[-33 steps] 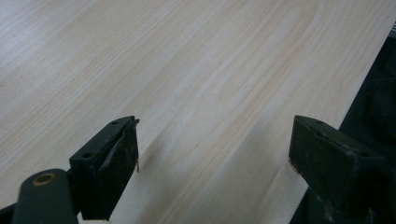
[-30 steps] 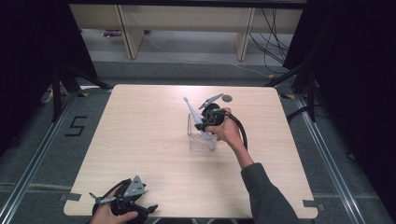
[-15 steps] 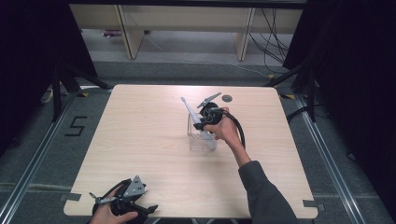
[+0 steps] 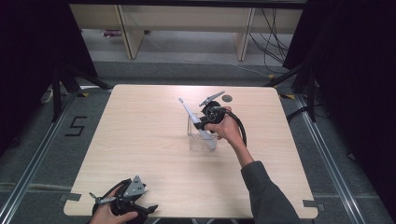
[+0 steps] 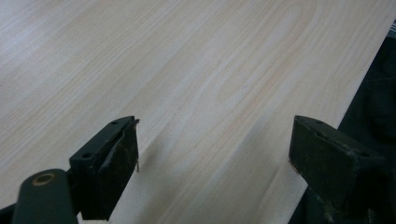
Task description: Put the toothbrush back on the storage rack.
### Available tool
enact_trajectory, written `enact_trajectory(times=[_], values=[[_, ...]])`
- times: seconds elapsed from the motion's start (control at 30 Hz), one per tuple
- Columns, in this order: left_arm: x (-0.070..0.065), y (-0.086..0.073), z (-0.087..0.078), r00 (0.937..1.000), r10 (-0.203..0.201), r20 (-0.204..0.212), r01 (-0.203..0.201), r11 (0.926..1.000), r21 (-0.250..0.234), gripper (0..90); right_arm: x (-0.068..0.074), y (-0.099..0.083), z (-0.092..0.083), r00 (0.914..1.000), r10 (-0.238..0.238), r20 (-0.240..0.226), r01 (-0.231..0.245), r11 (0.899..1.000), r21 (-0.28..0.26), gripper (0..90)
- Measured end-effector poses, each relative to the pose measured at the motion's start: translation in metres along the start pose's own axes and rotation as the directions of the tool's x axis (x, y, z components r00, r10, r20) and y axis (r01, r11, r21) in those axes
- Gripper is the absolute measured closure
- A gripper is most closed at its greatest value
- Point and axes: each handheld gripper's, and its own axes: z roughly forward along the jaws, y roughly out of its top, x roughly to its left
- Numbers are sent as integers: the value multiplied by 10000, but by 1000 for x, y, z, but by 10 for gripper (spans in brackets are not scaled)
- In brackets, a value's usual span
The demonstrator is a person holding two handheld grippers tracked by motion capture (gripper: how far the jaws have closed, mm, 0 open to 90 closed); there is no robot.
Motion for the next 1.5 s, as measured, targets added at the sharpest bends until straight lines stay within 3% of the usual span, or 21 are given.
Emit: enact_trajectory(times=[0.03,0.07,0.1,0.17,0.2,0.23,0.33,0.37,0.4,0.43,0.5,0.53,0.57,0.6,0.73,0.77,0.9,0.97,1.0,1.1,1.5], values=[[0,0,0,10000,5,0,-5,10000,6,151,0,-1,-2,9999,-158,-5,158,9997,-171,570],[0,0,0,10000,23,-2,-23,10000,14,152,1,-1,-7,9999,142,60,-142,9998,-105,558],[0,0,0,10000,26,-3,-26,10000,16,151,-1,-2,-8,9997,-203,109,207,9993,-312,544],[0,0,0,10000,20,-7,-20,10000,12,151,1,-3,-13,9995,188,247,-174,9983,-563,523],[0,0,0,10000,14,-10,-14,10000,13,151,1,-4,-18,10000,-9,95,14,9986,-521,522],[0,0,0,10000,6,-15,-6,10000,12,152,-2,-5,-18,9989,-448,165,462,9946,-931,515],[0,0,0,10000,-22,-14,22,10000,28,152,0,-9,-26,9999,-85,126,98,9943,-1060,506],[0,0,0,10000,-24,-11,24,10000,28,152,-1,-10,-27,9994,-356,-7,353,9925,-1171,505],[0,0,0,10000,22,4,-22,10000,54,152,0,-11,-30,9997,-231,17,232,9938,-1089,505],[0,0,0,10000,24,-1,-24,10000,46,152,-2,-12,-31,9987,-516,56,519,9907,-1260,504],[0,0,0,10000,-26,-19,26,10000,26,151,1,-14,-34,10000,-81,31,84,9937,-1117,493],[0,0,1,10000,-27,-6,27,10000,31,152,-1,-14,-34,9990,-441,62,446,9908,-1278,488],[1,0,0,10000,-17,70,16,9999,123,151,1,-15,-34,9995,-308,-23,302,9902,-1367,483],[1,0,0,9999,16,158,-20,9998,202,151,-1,-15,-36,9985,-538,76,543,9888,-1388,481],[0,0,0,10000,6,-29,-6,9999,102,152,3,-18,-38,9999,-101,-9,99,9906,-1362,455],[0,0,0,10000,-11,-27,12,10000,59,151,1,-18,-39,9991,-421,-27,412,9883,-1469,449],[0,0,0,10000,-17,-6,17,10000,28,152,6,-21,-41,9993,-369,7,365,9842,-1730,419],[0,0,1,10000,-51,-15,51,10000,24,151,6,-23,-44,9981,-604,95,611,9846,-1637,406],[0,0,0,10000,-19,-25,19,10000,33,151,9,-25,-43,9999,-149,-23,143,9846,-1740,405],[1,0,1,10000,-44,-1,44,9999,103,152,8,-29,-46,9988,-483,-17,473,9832,-1763,396],[0,0,0,10000,75,31,-75,9999,78,152,5,-33,-59,9992,-401,-15,388,9736,-2249,389]])
